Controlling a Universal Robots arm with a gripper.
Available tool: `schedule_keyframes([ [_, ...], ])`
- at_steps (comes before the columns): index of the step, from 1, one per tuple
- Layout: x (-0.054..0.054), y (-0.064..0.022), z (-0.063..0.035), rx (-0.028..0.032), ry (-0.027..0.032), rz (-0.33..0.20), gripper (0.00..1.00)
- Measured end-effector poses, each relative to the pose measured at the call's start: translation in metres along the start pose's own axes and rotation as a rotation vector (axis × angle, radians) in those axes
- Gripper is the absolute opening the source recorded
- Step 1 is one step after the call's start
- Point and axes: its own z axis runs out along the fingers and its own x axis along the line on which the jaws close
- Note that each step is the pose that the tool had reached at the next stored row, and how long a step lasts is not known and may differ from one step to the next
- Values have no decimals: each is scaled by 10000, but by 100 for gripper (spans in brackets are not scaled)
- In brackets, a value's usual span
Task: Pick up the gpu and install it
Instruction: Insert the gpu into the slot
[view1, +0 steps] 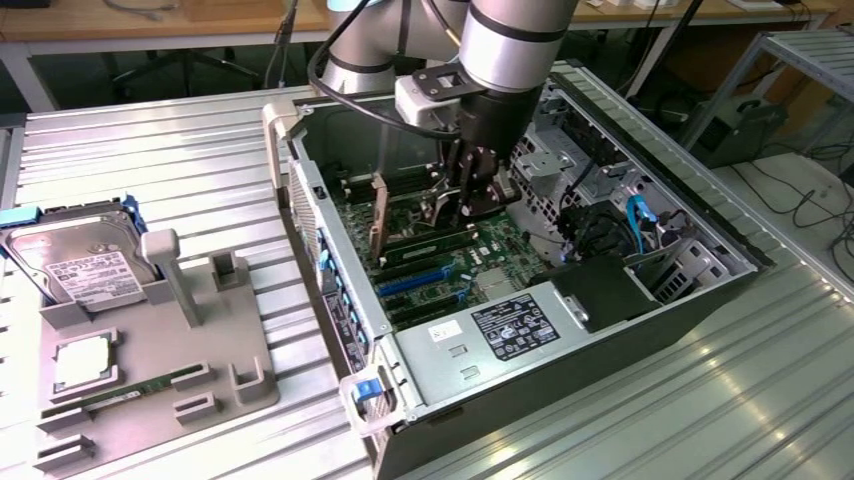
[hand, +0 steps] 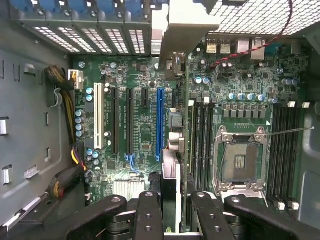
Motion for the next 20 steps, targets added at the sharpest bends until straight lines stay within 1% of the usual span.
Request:
schedule_keyframes([
  [10,0,1,20,2,-4,5,27],
  [13,0,1,27,-11,-4,6,27],
  [20,2,1,78,-13,-1,5,27],
])
